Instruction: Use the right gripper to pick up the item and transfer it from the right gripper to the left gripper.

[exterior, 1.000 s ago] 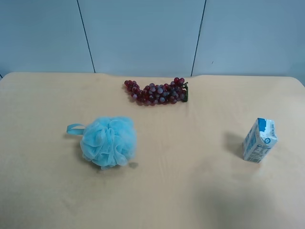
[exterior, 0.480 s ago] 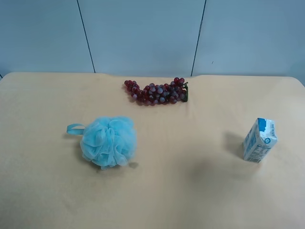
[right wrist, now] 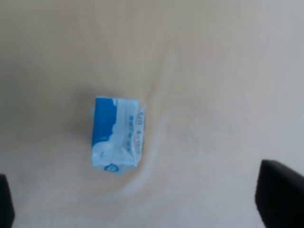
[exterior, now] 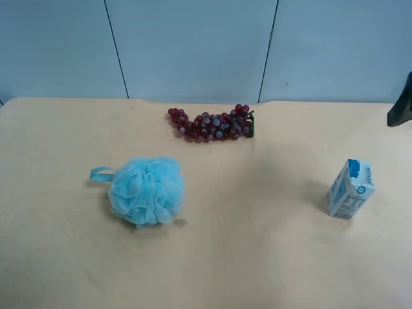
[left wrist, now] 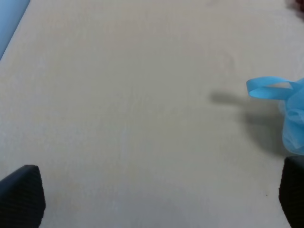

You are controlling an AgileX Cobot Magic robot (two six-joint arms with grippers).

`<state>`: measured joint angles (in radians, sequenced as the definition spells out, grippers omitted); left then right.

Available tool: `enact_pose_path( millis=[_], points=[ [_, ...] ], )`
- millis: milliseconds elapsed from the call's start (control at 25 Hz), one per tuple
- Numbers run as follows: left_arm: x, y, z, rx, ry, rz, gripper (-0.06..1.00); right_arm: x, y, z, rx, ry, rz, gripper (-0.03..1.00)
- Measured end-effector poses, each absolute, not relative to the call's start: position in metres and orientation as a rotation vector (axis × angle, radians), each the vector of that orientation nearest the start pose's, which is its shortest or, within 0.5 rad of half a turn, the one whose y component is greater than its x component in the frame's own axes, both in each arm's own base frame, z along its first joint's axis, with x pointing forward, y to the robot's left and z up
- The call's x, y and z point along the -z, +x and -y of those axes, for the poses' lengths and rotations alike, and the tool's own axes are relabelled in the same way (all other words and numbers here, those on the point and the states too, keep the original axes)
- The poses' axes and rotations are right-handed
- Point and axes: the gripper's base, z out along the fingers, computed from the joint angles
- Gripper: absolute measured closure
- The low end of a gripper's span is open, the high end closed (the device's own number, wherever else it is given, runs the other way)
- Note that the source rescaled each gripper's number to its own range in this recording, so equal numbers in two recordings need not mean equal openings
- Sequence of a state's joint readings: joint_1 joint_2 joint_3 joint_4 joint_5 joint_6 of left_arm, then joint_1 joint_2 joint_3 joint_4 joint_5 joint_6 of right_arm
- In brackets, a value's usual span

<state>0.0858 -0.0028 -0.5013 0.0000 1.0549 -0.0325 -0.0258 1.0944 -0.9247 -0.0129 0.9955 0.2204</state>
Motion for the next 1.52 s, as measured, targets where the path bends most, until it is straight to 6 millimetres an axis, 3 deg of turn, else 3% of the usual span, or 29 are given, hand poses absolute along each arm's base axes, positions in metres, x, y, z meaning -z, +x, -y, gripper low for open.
enact_pose_path(
  millis=[240,1080,1240,1520],
  points=[
    [-0.278,-0.005,0.000,-0.034,-0.120,-2.031,-0.05,-0.281,0.229,0.006,-0.057,0.371,-2.744,-0.03],
    [-0.278,-0.005,0.000,-0.034,-0.120,-2.031,-0.05,-0.219,0.270,0.001,-0.135,0.472,-2.907,-0.03],
    [-0.278,-0.005,0.000,-0.034,-0.120,-2.031,-0.05,-0.210,0.271,0.001,-0.132,0.479,-2.928,-0.03],
    [-0.278,-0.005,0.000,-0.034,-0.120,-2.031,-0.06,-0.168,0.248,0.001,-0.121,0.507,-2.953,-0.03]
  ],
)
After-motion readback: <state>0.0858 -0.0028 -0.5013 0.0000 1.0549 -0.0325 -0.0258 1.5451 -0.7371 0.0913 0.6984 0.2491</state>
